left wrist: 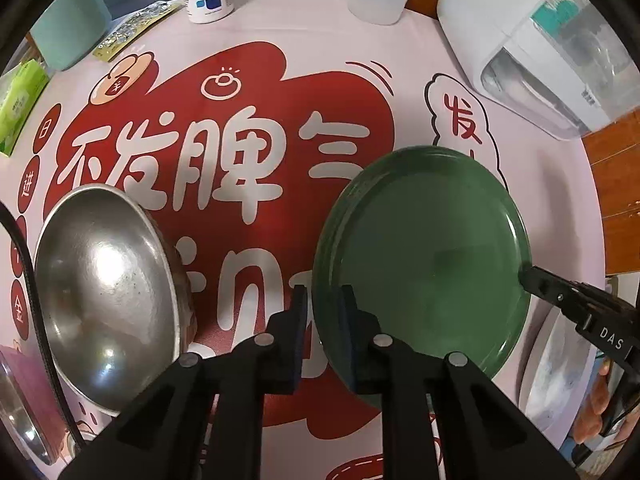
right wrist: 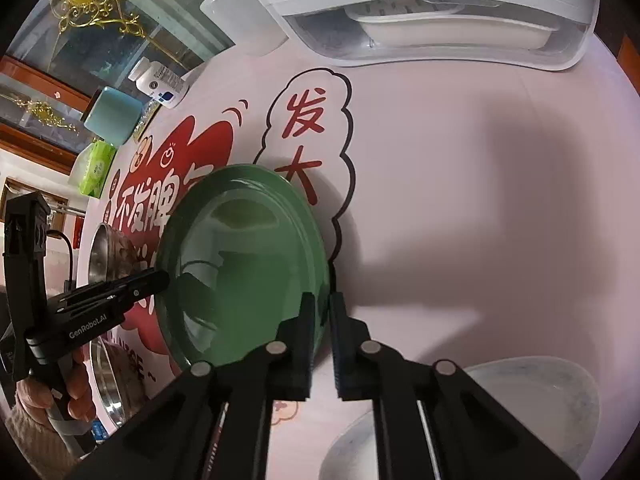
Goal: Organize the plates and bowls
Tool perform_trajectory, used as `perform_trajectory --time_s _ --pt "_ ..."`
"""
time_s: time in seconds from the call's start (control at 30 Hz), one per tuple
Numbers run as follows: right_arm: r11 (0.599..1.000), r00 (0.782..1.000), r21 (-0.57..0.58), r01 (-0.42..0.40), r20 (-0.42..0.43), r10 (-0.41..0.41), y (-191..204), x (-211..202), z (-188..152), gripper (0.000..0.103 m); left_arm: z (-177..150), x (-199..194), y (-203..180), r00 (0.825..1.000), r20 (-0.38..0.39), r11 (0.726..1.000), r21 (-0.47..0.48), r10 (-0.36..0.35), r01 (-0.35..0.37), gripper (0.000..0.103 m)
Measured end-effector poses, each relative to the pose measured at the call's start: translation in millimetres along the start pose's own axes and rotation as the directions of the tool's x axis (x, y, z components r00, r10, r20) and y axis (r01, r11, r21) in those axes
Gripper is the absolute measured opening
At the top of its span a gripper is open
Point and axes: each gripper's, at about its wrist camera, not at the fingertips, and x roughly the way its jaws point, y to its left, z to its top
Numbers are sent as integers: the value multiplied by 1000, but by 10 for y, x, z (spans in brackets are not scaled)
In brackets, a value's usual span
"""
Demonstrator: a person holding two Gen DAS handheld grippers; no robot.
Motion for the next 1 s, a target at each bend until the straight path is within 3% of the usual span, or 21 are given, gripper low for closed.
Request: perform_trajectory --time_s 0.5,0.8,1.0 --pt "1000 1000 2 11 11 -11 6 -53 -35 4 -100 -54 78 998 47 998 -38 -47 48 8" --pt "1000 999 4 -23 48 23 96 -381 -163 4 -195 -442 39 995 73 997 -33 -65 68 8" --pt "999 997 -17 -37 73 38 293 -751 -444 4 -478 -881 38 994 83 997 -8 -70 71 8"
